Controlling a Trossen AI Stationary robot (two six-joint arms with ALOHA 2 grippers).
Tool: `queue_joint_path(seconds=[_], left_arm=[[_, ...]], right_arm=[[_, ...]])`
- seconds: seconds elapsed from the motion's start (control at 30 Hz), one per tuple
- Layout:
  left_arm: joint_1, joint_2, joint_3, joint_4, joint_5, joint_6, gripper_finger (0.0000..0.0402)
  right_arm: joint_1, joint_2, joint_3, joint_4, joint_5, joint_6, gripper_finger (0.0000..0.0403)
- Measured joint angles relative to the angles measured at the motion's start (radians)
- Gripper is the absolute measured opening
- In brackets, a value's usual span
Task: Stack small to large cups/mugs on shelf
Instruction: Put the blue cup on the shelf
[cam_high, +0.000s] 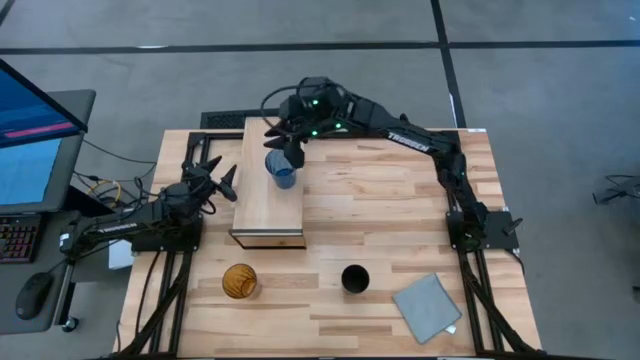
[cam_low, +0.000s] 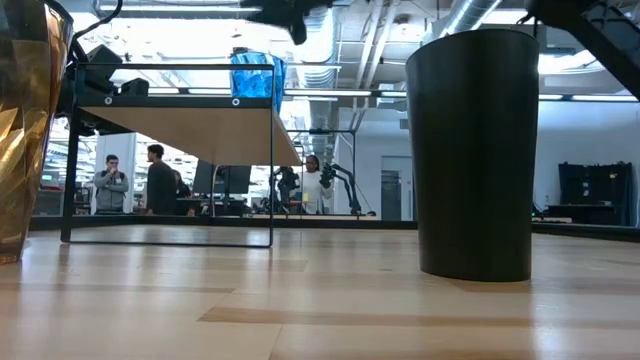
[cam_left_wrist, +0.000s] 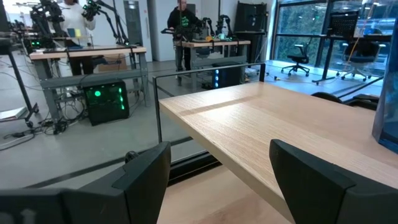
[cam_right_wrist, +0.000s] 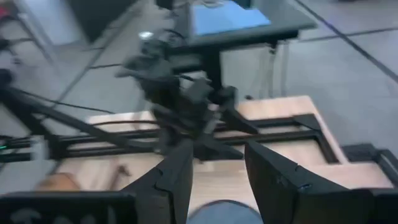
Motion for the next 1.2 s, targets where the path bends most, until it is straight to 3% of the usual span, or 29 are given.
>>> queue_joint_path(seconds=[0.23,0.5,1.2], left_arm=[[0.0,0.0,0.0,0.0,0.001,0.0,0.0265],[0.0,0.0,0.0,0.0,0.005,0.001,0.0265],[0.0,0.0,0.0,0.0,0.005,0.001,0.0265]], right_arm=[[0.009,-0.094,0.0,-0.255,-0.073,-0.009,0.0164],[0.036,-0.097,-0.011,-0.575,-0.078,-0.099,0.0158],[0.101,0.033,-0.024,-0.597,-0.076,-0.14,0.0134]])
